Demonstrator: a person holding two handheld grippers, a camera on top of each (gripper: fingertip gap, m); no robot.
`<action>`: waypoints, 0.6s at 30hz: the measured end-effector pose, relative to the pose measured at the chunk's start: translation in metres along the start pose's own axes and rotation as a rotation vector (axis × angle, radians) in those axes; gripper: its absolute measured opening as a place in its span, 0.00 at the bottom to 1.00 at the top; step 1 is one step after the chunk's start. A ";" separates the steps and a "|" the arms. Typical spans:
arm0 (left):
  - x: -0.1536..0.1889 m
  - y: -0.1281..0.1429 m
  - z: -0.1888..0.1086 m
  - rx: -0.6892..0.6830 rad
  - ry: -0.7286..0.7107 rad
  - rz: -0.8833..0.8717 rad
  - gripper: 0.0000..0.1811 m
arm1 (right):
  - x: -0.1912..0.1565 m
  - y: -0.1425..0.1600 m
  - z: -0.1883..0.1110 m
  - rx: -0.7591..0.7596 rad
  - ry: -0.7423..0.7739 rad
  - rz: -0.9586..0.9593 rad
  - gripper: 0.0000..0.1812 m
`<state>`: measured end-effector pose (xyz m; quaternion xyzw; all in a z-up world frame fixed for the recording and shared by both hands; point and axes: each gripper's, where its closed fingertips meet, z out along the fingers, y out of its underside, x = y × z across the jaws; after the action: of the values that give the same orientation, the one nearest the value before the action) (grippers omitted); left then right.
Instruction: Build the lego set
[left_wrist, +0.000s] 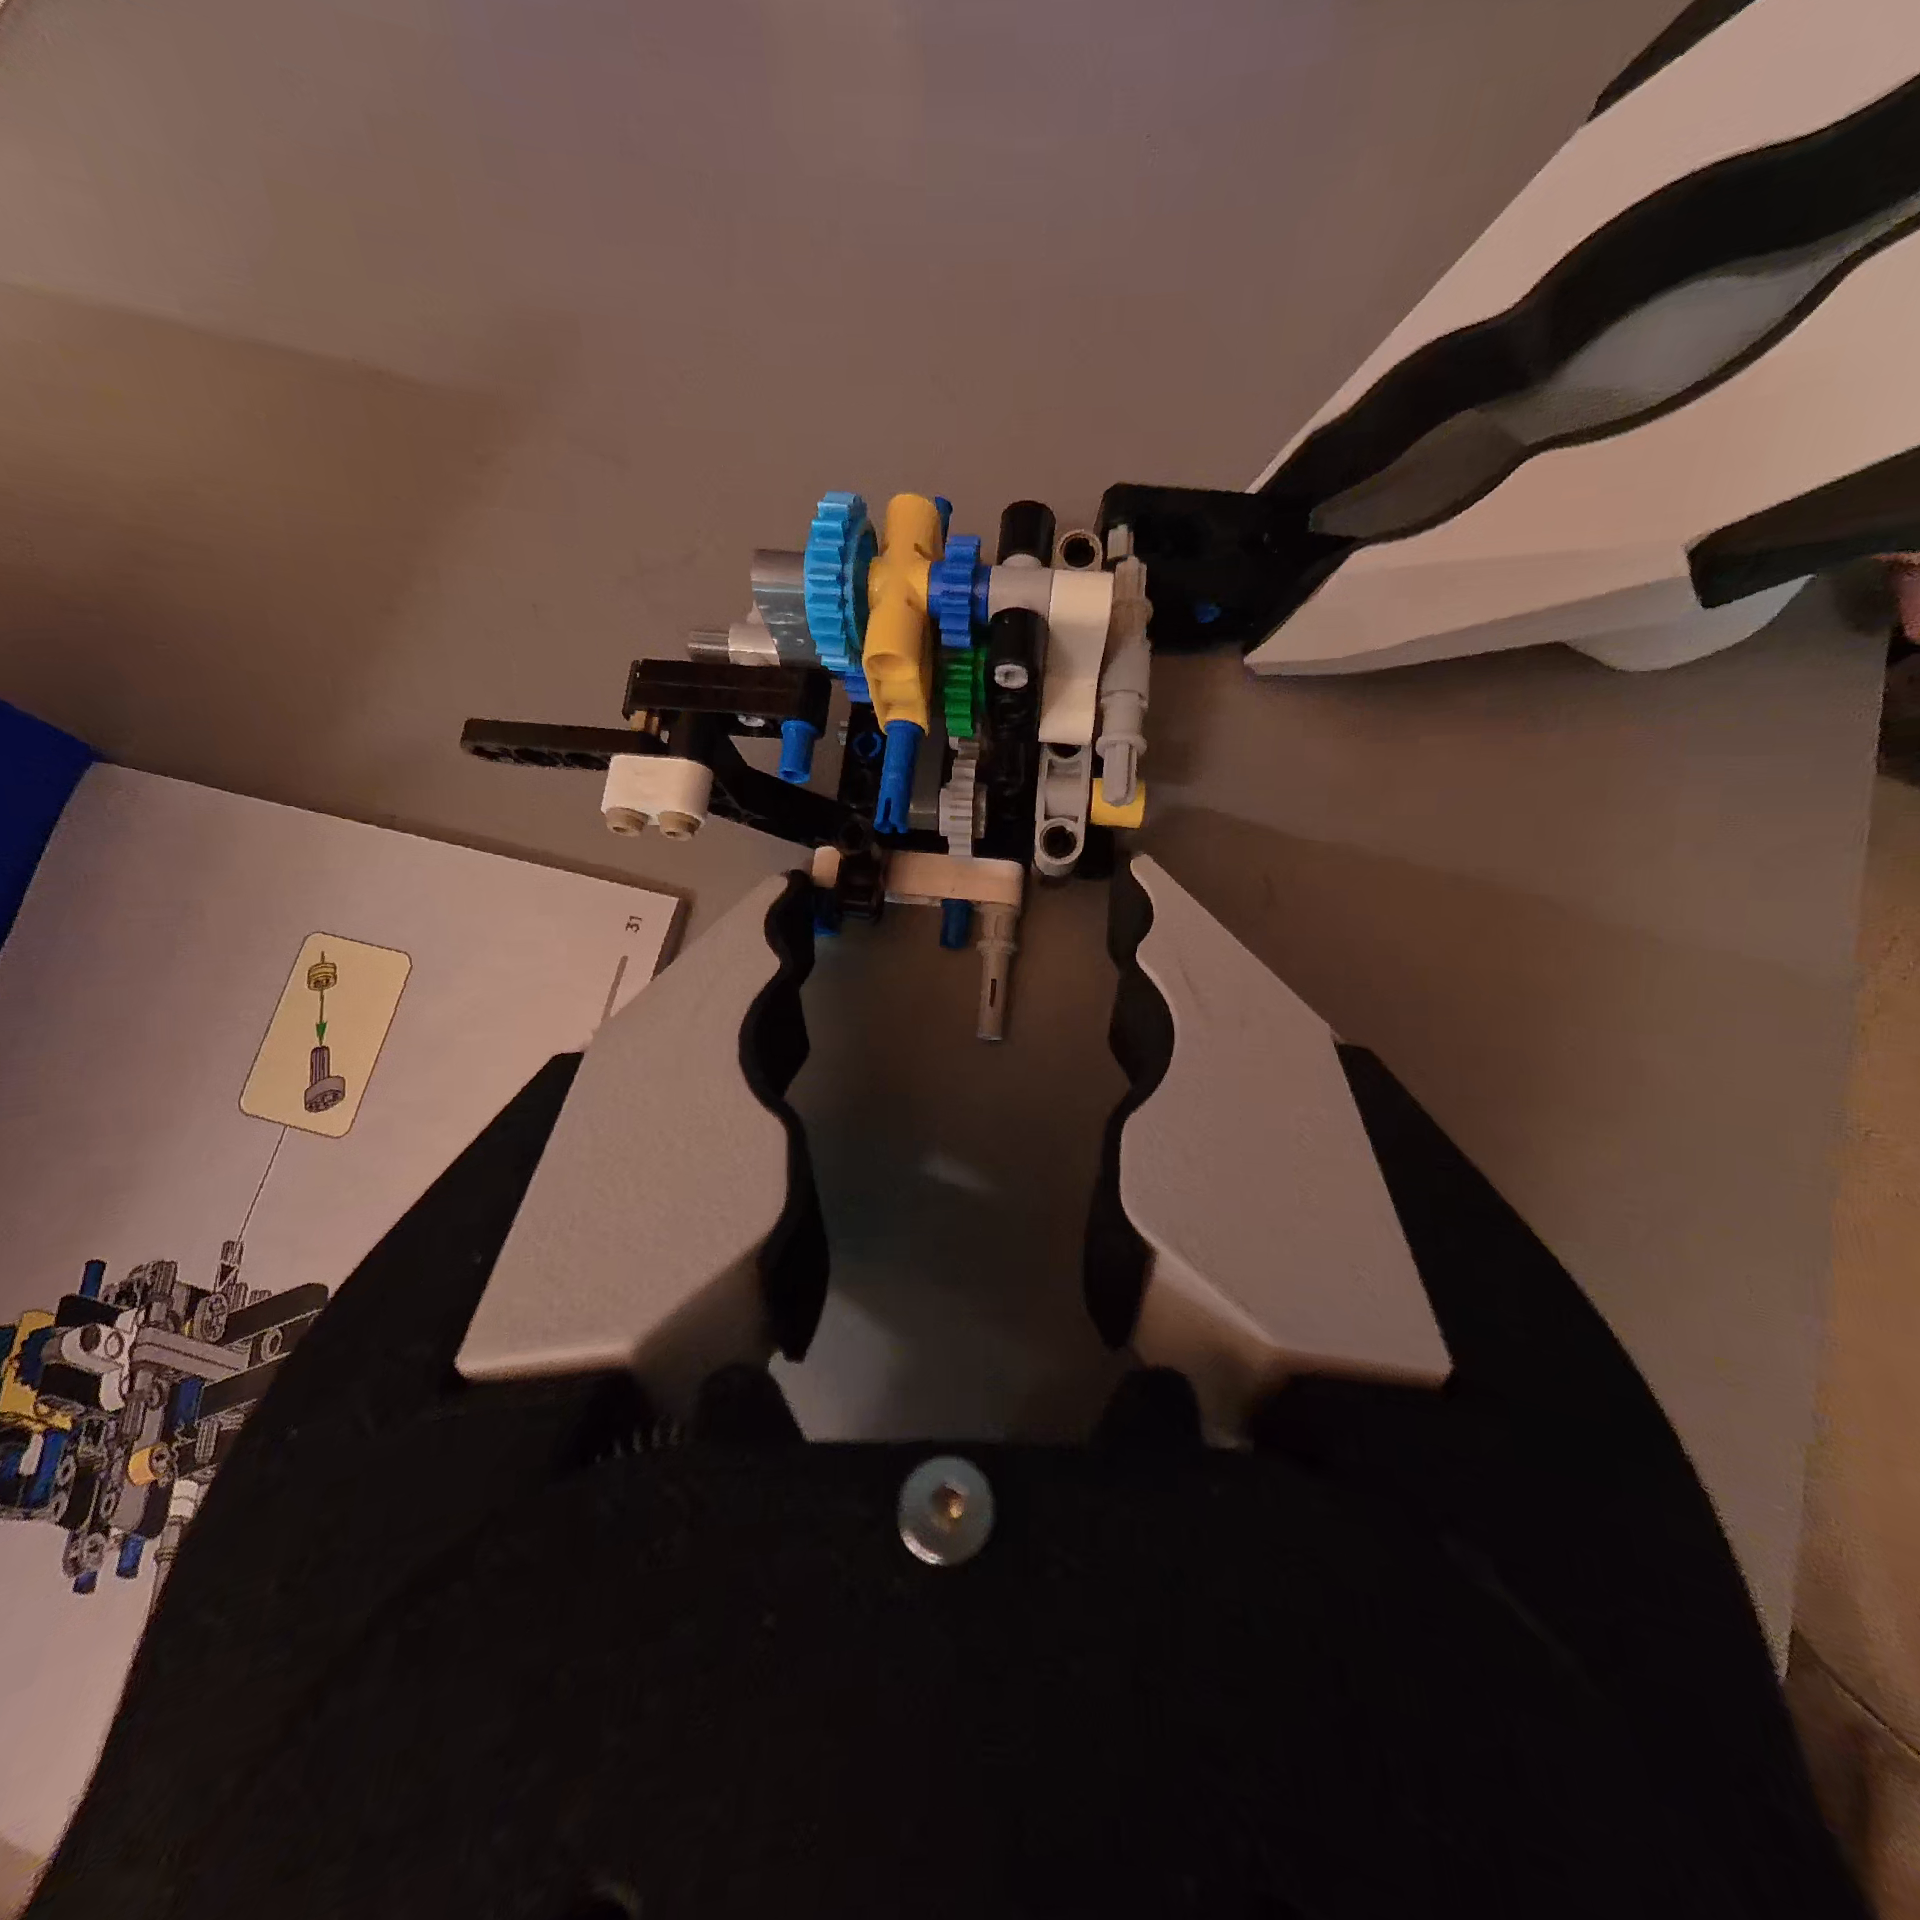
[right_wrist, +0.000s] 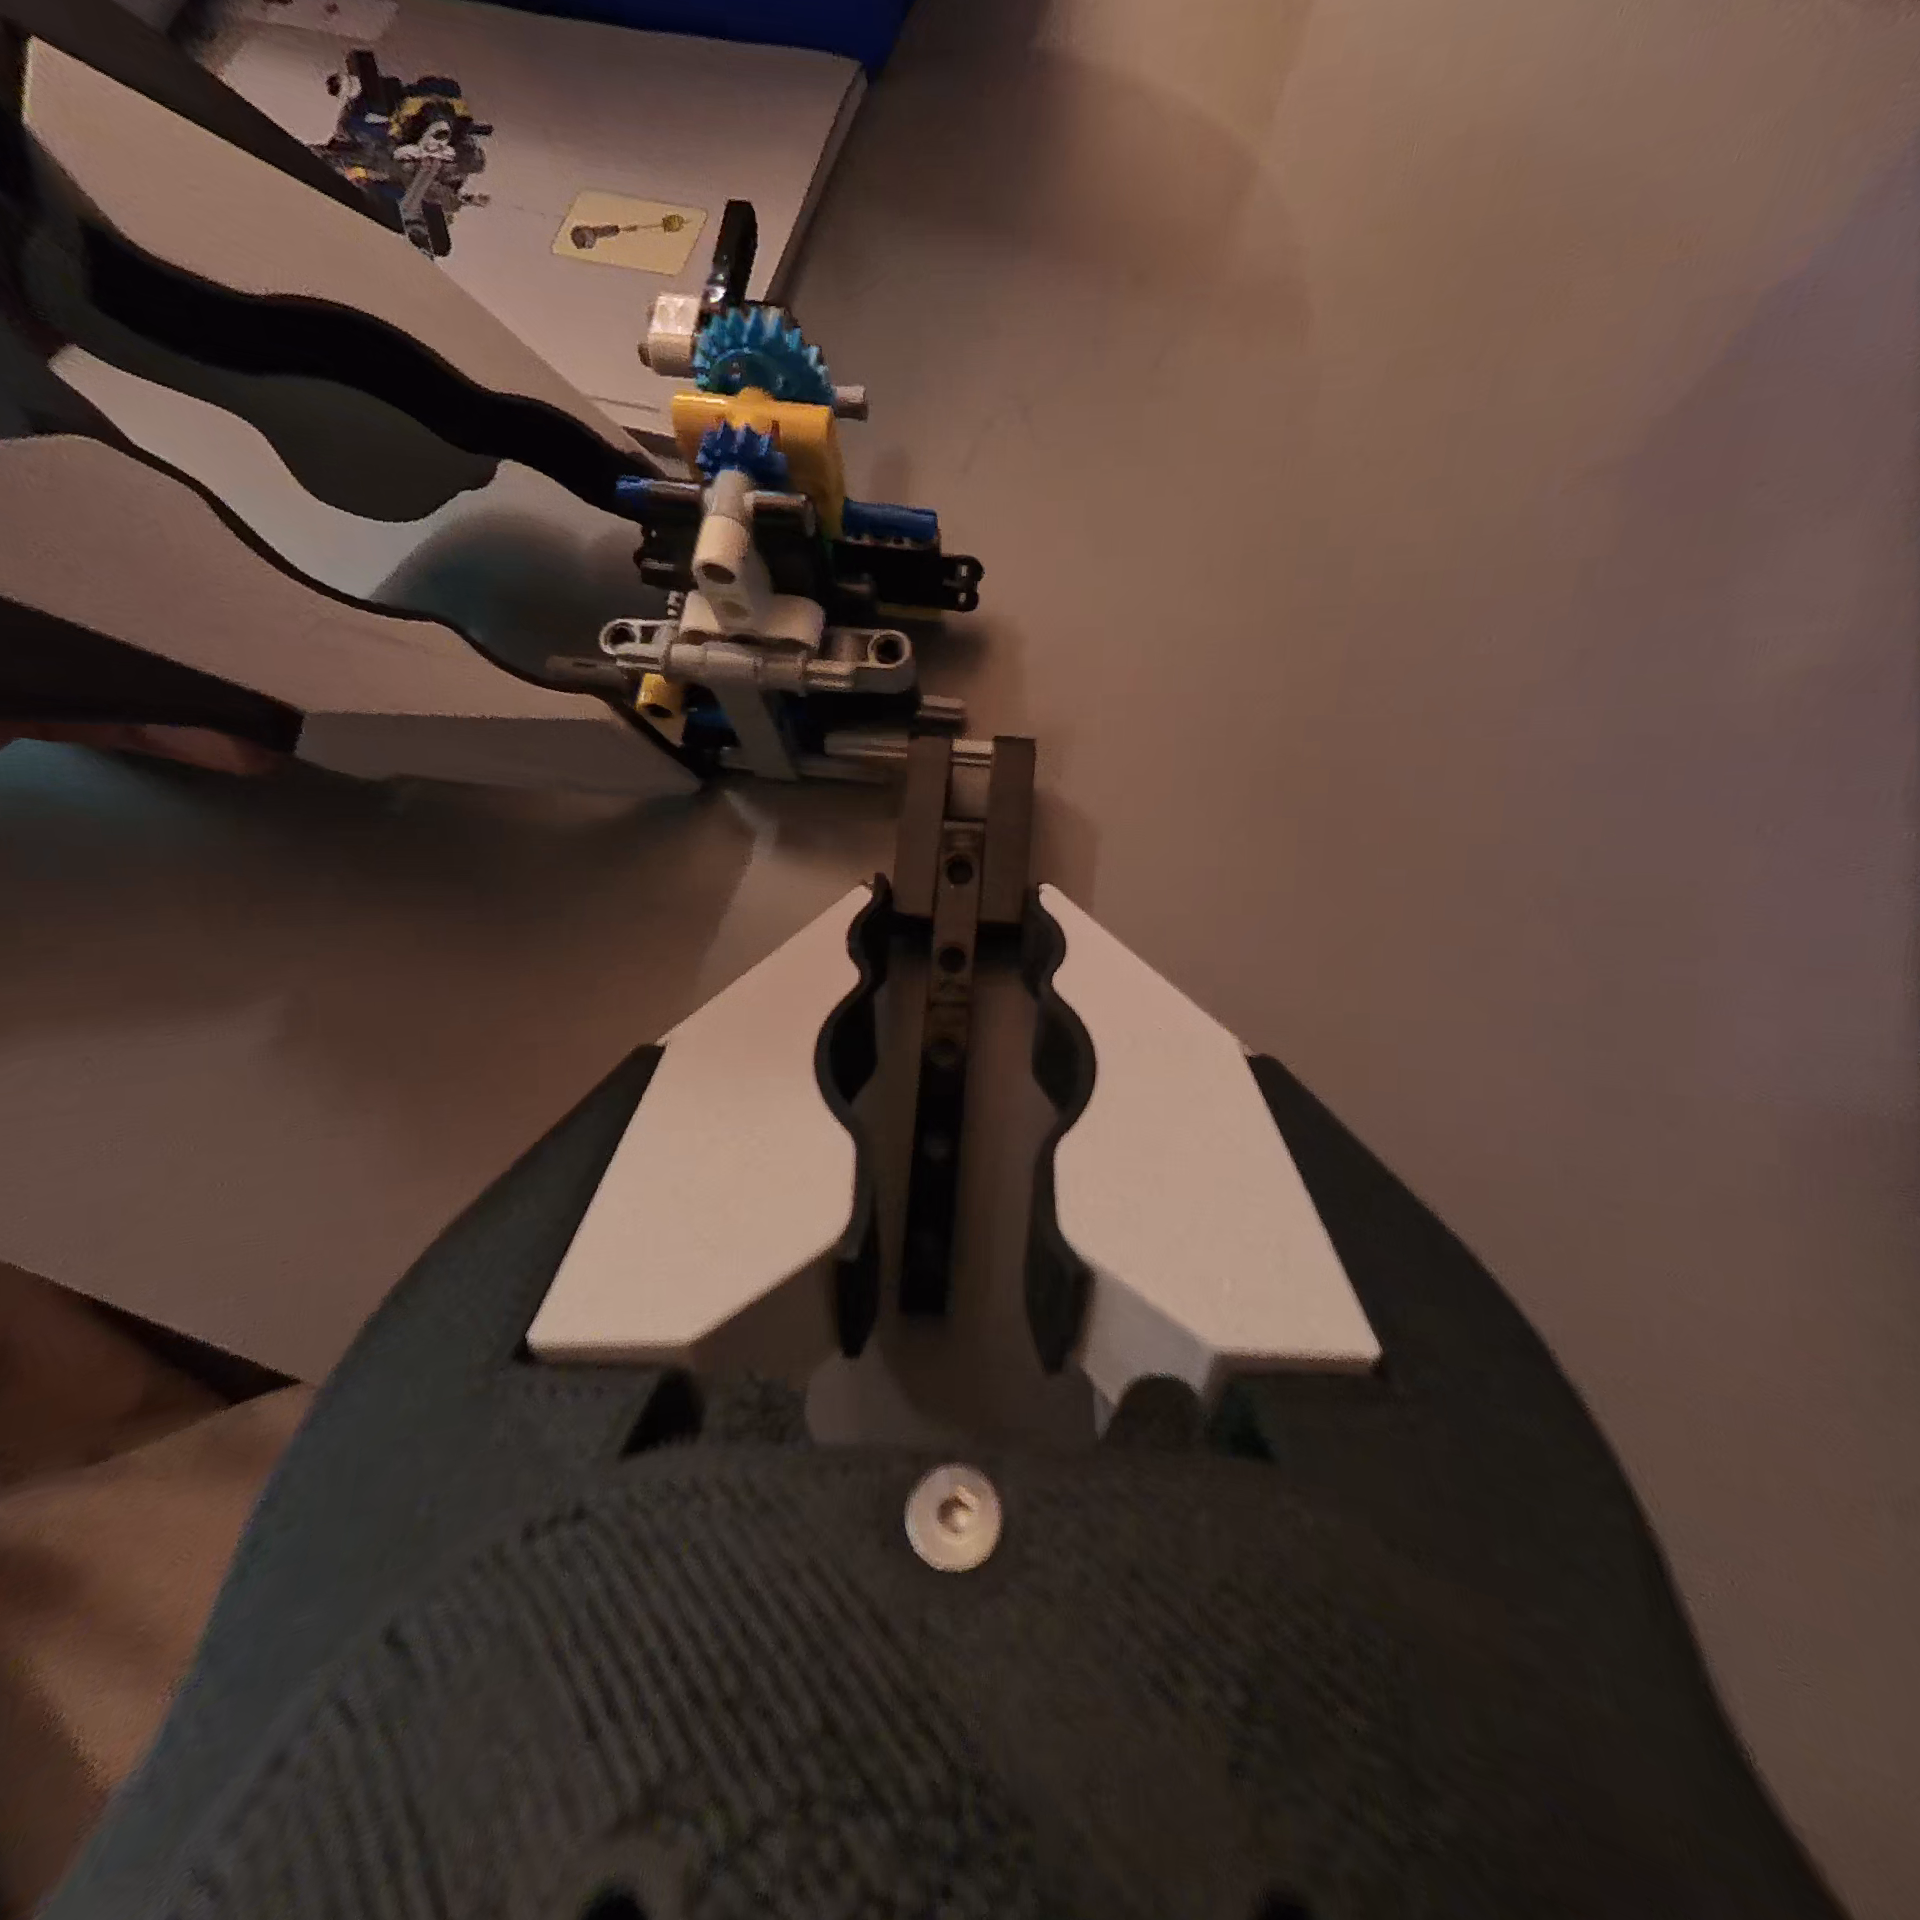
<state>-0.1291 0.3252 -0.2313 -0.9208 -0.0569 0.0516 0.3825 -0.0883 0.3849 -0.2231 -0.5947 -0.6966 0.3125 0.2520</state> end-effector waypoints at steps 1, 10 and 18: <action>0.000 0.000 0.000 0.000 -0.001 0.001 0.32 | -0.001 0.000 0.000 -0.004 0.004 -0.001 0.13; 0.000 0.000 -0.001 0.001 0.003 0.000 0.32 | -0.008 -0.001 0.000 0.003 -0.039 0.024 0.13; 0.001 -0.001 -0.002 0.010 0.031 -0.024 0.32 | -0.007 -0.005 -0.002 0.038 -0.115 0.133 0.13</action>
<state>-0.1277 0.3247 -0.2296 -0.9187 -0.0618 0.0328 0.3886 -0.0891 0.3773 -0.2182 -0.6159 -0.6627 0.3753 0.2016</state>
